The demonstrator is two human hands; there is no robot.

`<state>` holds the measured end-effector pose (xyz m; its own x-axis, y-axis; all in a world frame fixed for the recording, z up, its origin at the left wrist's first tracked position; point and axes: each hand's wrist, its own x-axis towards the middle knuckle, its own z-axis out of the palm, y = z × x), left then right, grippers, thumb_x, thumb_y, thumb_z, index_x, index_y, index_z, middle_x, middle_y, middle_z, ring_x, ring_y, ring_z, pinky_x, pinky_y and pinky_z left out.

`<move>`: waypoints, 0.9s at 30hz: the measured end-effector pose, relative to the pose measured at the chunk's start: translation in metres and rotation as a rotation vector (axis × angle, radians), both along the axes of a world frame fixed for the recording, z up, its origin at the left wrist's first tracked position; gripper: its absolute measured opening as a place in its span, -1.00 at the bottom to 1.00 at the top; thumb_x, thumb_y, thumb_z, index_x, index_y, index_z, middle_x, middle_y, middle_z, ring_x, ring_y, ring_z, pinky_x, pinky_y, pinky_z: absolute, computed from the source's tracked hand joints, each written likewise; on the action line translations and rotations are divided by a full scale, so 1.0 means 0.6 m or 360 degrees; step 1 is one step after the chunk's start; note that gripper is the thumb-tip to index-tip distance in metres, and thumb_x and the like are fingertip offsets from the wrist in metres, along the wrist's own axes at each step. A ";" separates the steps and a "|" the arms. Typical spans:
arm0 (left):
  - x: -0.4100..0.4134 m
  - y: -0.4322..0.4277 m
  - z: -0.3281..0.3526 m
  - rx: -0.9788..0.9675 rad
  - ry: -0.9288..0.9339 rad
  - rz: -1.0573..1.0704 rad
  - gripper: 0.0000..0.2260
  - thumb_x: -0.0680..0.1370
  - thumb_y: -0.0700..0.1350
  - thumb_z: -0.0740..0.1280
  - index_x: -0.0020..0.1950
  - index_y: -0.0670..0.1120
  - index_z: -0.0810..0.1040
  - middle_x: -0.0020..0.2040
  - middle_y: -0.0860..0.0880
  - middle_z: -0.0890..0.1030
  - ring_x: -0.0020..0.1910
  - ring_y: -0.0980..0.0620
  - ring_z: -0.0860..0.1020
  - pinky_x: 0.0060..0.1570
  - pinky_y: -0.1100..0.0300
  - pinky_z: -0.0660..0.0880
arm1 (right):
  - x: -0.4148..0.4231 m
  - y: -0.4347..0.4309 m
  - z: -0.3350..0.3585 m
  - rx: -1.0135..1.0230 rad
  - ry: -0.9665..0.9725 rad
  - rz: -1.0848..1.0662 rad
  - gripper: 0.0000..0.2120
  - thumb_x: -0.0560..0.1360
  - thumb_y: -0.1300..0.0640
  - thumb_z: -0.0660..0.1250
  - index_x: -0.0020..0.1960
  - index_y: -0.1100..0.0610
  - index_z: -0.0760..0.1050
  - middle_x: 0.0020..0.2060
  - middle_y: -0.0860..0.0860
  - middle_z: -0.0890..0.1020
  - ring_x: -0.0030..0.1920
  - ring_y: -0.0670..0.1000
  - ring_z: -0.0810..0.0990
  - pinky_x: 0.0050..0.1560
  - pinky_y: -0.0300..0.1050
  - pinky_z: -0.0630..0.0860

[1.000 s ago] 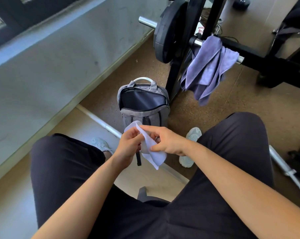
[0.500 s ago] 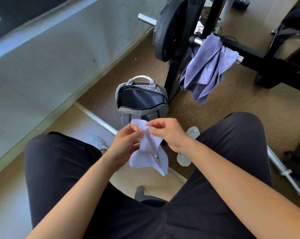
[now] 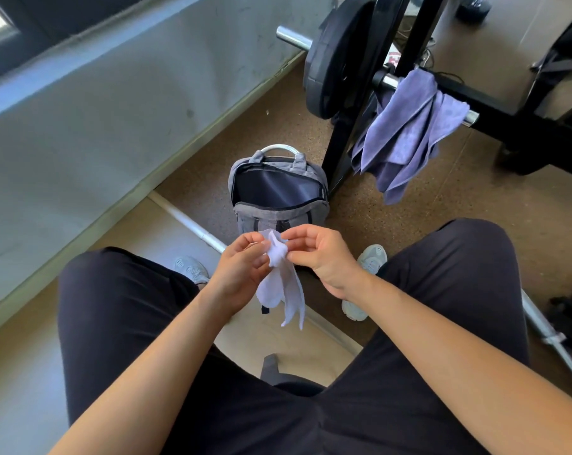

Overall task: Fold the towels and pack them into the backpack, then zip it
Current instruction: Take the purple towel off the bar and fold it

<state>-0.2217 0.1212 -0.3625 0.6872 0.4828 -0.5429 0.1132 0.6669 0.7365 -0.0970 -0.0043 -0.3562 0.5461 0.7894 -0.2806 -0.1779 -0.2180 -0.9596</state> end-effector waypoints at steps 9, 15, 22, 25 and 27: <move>0.001 -0.001 0.003 0.0016 -0.0021 0.0002 -0.73 0.56 -0.43 0.25 0.12 -0.16 0.61 -0.20 -0.05 0.62 -0.23 0.03 0.64 -0.15 0.25 0.62 | -0.005 -0.001 0.003 -0.0051 -0.0158 -0.0067 -0.94 0.47 0.31 0.50 -0.07 0.21 0.66 -0.17 0.16 0.71 -0.15 0.01 0.68 -0.02 -0.14 0.65; -0.006 -0.002 -0.003 0.0632 0.0143 -0.0168 -0.64 0.37 -0.30 0.48 0.13 -0.03 0.73 -0.09 -0.04 0.65 -0.01 -0.10 0.64 0.19 -0.11 0.58 | 0.000 -0.003 0.003 -0.0022 -0.0026 -0.0058 -0.89 0.50 0.34 0.45 -0.04 0.16 0.65 -0.11 0.14 0.72 -0.09 0.02 0.71 0.01 -0.12 0.65; -0.007 -0.004 0.000 0.0981 0.0150 -0.0256 -0.88 0.47 -0.34 0.53 -0.05 -0.17 0.70 -0.15 -0.16 0.72 -0.17 -0.03 0.65 -0.03 0.02 0.59 | 0.007 -0.005 0.001 -0.0051 -0.0166 -0.0069 -0.82 0.47 0.34 0.48 0.03 0.14 0.63 -0.09 0.08 0.74 -0.03 0.05 0.73 0.08 -0.03 0.67; -0.009 -0.002 -0.004 0.1123 0.0164 -0.0291 -0.91 0.47 -0.28 0.55 -0.10 -0.12 0.71 -0.15 -0.12 0.73 -0.15 -0.05 0.68 -0.03 0.02 0.63 | 0.006 -0.005 0.002 -0.0071 -0.0245 -0.0064 -0.84 0.49 0.32 0.47 0.03 0.14 0.62 -0.14 0.03 0.74 -0.07 -0.02 0.73 0.01 -0.14 0.66; -0.010 0.000 -0.007 0.1140 0.0157 -0.0262 -0.93 0.48 -0.26 0.55 -0.11 -0.12 0.71 -0.16 -0.07 0.74 -0.16 -0.03 0.70 -0.03 0.03 0.64 | 0.006 -0.004 0.006 -0.0057 -0.0261 -0.0080 -0.85 0.50 0.32 0.46 0.05 0.17 0.62 -0.15 0.03 0.73 -0.09 -0.04 0.71 -0.02 -0.17 0.65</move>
<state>-0.2278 0.1211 -0.3669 0.7457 0.6366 -0.1967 0.2586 -0.0044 0.9660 -0.0934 -0.0070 -0.3529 0.6254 0.7509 -0.2121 -0.0314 -0.2474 -0.9684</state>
